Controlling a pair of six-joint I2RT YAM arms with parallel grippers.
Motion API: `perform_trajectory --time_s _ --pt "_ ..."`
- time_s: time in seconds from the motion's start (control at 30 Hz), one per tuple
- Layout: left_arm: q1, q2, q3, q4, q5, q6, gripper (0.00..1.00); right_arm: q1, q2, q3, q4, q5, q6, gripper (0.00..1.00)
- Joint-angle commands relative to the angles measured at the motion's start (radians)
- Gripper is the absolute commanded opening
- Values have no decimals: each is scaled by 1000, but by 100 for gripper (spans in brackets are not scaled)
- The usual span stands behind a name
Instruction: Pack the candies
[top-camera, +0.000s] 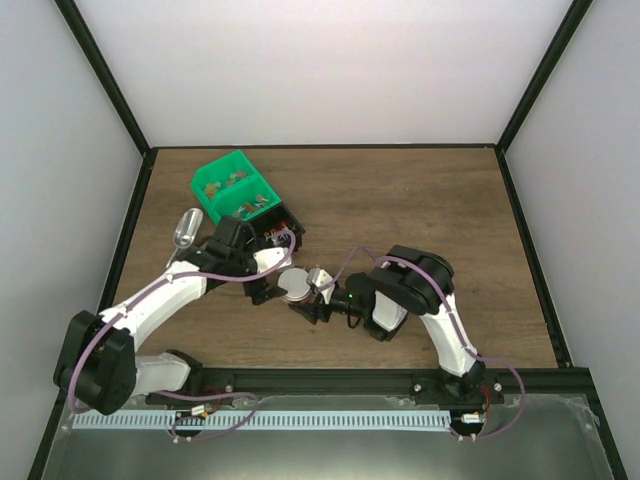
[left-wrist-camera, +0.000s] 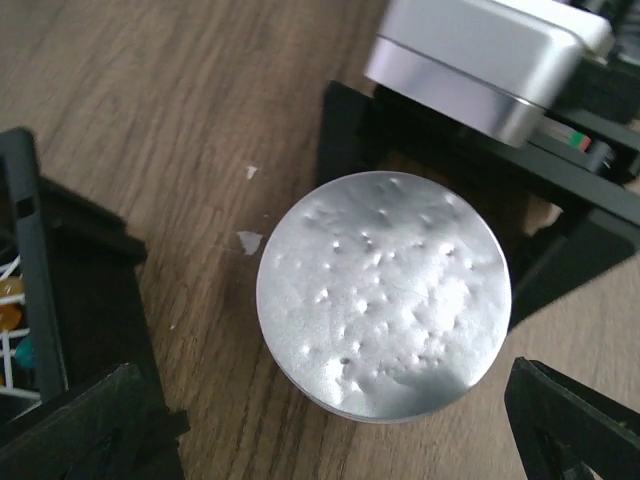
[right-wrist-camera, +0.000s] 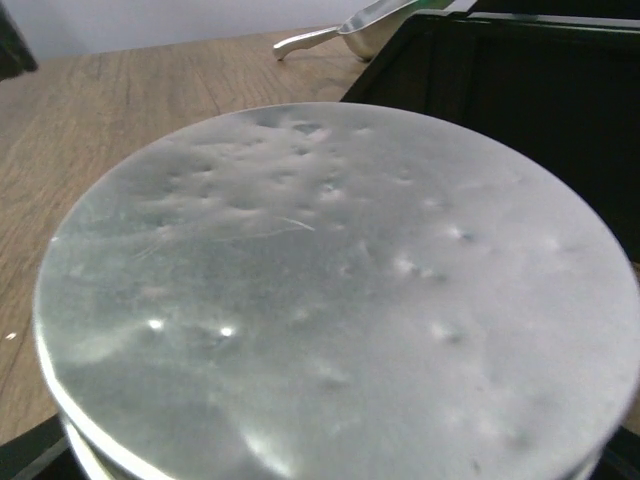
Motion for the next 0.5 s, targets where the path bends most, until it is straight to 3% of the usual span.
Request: perform_trajectory --time_s 0.0,0.17,0.47 --pt "-18 -20 -46 136 -63 -282 100 10 56 14 -158 87 70 75" --pt "-57 13 -19 159 -61 -353 100 9 73 34 -177 133 74 75" --pt "-136 103 -26 250 -184 -393 100 10 73 40 -194 154 67 75"
